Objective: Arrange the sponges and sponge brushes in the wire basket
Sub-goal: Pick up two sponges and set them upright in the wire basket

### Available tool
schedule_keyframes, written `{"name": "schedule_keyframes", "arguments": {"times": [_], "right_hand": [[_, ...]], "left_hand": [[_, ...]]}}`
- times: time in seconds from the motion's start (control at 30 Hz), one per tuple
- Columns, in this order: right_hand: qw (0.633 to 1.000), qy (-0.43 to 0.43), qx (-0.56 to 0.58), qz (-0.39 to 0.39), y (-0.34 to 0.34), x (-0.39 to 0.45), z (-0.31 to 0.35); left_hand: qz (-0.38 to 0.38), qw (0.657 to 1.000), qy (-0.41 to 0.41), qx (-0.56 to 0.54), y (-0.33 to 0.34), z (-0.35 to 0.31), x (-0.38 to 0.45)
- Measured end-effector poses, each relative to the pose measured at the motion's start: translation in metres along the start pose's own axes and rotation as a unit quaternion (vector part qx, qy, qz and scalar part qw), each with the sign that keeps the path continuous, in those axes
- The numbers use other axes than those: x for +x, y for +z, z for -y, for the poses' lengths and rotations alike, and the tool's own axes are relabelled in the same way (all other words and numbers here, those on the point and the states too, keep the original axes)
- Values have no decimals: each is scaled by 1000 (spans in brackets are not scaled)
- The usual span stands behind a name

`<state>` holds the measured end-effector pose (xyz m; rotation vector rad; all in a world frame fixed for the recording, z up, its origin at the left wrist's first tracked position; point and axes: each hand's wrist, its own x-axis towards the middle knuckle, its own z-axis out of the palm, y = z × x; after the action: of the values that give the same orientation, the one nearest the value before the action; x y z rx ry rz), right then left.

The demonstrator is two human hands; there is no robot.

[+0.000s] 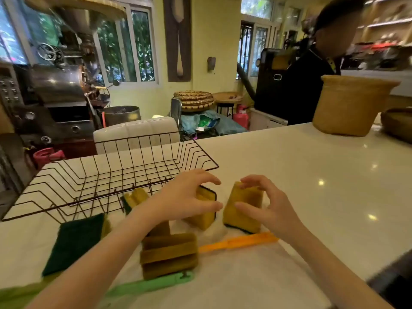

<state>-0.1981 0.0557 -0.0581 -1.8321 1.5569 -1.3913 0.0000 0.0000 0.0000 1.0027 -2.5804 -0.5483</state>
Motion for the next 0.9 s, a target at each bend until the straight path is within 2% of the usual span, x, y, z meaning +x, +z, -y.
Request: {"name": "schedule_keyframes", "arguments": {"times": [0.1, 0.27, 0.37, 0.6, 0.73, 0.83, 0.9], "right_hand": [[997, -6, -77, 11, 1, -2, -4], [990, 18, -127, 55, 1, -2, -13], [987, 50, -131, 81, 0, -1, -17], [983, 79, -102, 129, -3, -4, -15], [992, 61, -75, 75, -2, -5, -14], [998, 56, 29, -6, -2, -6, -8], [989, 65, 113, -64, 0, -6, -8]], "left_hand": [[9, 999, 5, 40, 6, 4, 2], [3, 993, 20, 120, 13, 7, 2], [-12, 985, 39, 169, 17, 10, 3], [-14, 982, 38, 184, 20, 13, 3], [-3, 980, 36, 195, 21, 12, 1], [8, 981, 30, 189, 20, 13, -1], [25, 983, 26, 178, 19, 14, -1]]}}
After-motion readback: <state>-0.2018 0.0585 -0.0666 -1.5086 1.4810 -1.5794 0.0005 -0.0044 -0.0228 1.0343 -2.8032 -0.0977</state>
